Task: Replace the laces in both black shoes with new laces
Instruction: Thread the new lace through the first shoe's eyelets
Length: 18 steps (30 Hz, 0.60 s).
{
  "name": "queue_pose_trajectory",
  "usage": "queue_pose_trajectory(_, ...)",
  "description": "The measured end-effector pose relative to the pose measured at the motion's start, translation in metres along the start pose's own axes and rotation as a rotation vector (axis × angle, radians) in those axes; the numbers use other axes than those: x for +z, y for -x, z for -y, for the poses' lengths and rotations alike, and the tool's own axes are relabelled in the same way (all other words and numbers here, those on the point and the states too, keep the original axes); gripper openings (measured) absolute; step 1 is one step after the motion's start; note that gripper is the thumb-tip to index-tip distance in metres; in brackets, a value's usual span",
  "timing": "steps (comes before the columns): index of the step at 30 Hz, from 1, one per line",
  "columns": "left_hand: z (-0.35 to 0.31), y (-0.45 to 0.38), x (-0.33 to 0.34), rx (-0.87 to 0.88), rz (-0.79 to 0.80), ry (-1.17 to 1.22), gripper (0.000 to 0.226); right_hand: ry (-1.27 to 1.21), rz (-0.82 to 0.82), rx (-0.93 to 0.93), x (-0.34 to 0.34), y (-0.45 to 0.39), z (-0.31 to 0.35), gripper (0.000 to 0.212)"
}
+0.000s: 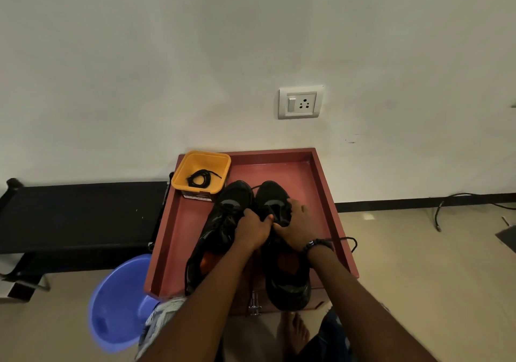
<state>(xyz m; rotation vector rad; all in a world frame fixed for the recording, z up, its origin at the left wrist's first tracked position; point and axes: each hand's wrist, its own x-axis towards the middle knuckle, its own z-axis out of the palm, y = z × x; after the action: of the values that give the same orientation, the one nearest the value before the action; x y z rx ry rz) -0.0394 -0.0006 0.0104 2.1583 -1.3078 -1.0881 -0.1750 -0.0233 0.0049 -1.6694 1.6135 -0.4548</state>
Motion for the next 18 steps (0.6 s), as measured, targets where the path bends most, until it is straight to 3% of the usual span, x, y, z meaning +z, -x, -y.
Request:
queue_pose_trajectory(2,0.000,-0.005,0.006,-0.015,-0.042,0.045,0.048,0.003,-0.002,-0.014,0.001,0.000,-0.001,0.080)
queue_pose_trajectory(6,0.001,-0.004,0.003,0.148,-0.069,-0.032,0.018,-0.001,-0.015,-0.038,0.001,0.001,-0.002,0.087)
queue_pose_trajectory(12,-0.001,0.012,-0.021,0.246,0.075,0.025,0.020,-0.014,-0.052,-0.067,0.000,0.006,0.000,0.089)
queue_pose_trajectory(18,0.016,0.029,-0.040,0.126,0.199,0.086,0.019,0.026,-0.068,-0.086,0.001,0.012,0.004,0.085)
